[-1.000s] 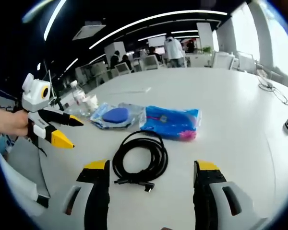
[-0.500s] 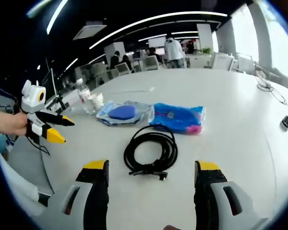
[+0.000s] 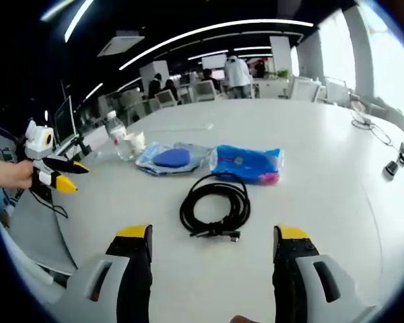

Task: Arrange the tabletop items into an orderly group along one side of the table until the central work area is clear of visible clutter.

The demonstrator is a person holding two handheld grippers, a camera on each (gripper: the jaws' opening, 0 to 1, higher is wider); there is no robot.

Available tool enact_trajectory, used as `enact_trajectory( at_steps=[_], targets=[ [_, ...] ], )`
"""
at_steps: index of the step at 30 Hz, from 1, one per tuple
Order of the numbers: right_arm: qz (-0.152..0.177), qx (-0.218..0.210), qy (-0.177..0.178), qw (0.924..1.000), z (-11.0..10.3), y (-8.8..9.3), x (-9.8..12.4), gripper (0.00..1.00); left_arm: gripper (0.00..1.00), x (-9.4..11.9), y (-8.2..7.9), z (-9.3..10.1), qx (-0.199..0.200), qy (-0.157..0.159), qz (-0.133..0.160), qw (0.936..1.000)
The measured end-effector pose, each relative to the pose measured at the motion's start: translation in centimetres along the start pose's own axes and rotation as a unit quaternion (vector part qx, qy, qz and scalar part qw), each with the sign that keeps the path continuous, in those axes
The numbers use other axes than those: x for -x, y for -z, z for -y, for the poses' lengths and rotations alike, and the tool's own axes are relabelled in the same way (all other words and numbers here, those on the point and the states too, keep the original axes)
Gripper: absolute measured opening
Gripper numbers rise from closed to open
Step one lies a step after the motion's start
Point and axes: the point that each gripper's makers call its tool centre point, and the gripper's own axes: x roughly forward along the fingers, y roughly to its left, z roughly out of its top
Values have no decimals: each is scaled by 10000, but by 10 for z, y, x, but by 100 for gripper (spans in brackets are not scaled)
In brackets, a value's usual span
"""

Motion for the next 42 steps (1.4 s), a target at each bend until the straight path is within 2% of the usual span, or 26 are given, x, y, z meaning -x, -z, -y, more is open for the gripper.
enact_trajectory(
  at_steps=[9, 16, 24, 32, 39, 42],
  targets=[
    [28, 17, 86, 10000, -10, 5, 13, 72, 67, 26, 9, -22, 167, -153, 155, 9996],
    [41, 109, 99, 9999, -17, 7, 26, 72, 70, 41, 13, -28, 206, -181, 281, 9992],
    [61, 83, 104, 9999, -24, 14, 43, 76, 81, 64, 27, -28, 231, -189, 307, 9991],
    [146, 133, 86, 9998, -30, 19, 63, 79, 89, 88, 31, -37, 343, -315, 531, 9975],
    [169, 64, 223, 9996, -22, 19, 75, 80, 90, 91, 30, -37, 386, -282, 602, 9970],
    [157, 84, 258, 9995, -18, 17, 78, 80, 90, 90, 25, -35, 417, -218, 671, 9966]
  ],
)
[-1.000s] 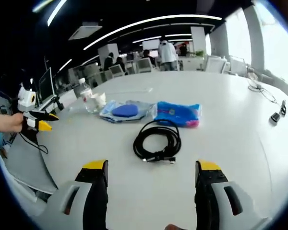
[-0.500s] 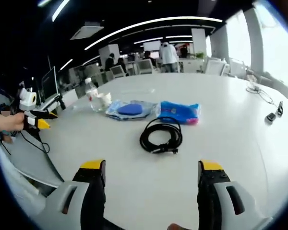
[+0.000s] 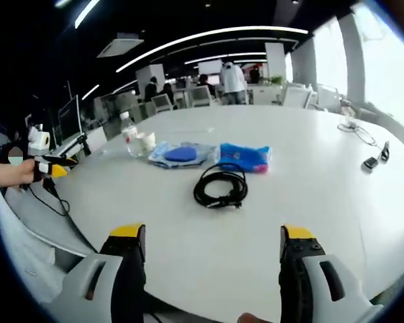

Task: Arrange the tabletop items into an orderly group along one side of the table until the central work area is clear of visible clutter.

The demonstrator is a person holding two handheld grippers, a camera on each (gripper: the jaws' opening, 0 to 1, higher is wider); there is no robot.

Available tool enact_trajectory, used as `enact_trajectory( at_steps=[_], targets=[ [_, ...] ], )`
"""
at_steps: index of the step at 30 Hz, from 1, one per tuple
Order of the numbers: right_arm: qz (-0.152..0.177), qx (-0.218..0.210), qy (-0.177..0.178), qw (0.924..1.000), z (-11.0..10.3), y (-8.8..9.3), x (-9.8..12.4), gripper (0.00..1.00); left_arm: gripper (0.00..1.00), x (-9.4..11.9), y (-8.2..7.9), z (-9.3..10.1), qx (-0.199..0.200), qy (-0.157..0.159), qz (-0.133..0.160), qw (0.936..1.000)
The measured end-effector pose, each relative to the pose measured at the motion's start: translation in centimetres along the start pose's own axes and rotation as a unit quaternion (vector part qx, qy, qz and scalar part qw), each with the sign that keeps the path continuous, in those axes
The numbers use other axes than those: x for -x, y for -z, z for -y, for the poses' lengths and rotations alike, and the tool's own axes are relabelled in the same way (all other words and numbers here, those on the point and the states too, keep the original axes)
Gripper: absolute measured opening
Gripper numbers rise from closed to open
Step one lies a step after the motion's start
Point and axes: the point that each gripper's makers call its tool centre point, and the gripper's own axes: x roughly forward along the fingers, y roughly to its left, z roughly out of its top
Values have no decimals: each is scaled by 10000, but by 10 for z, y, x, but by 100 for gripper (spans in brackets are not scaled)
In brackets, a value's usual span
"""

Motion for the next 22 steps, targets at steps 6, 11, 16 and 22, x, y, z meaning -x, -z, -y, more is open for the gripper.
enact_trajectory(
  at_steps=[6, 11, 16, 22],
  targets=[
    [-64, 53, 11, 10000, 6, -4, -2, 81, 90, -5, -8, -2, 89, -34, 95, 9999],
    [1, 24, 44, 10000, 9, -9, -7, 81, 90, -9, -13, -4, 65, -8, 89, 9999],
    [-1, 61, -16, 10000, 8, -10, -14, 81, 90, -12, -12, -7, 82, -3, 65, 9999],
    [-12, -38, -29, 10000, 9, -9, -20, 81, 90, -14, -7, -9, 205, -25, 37, 9998]
  ],
)
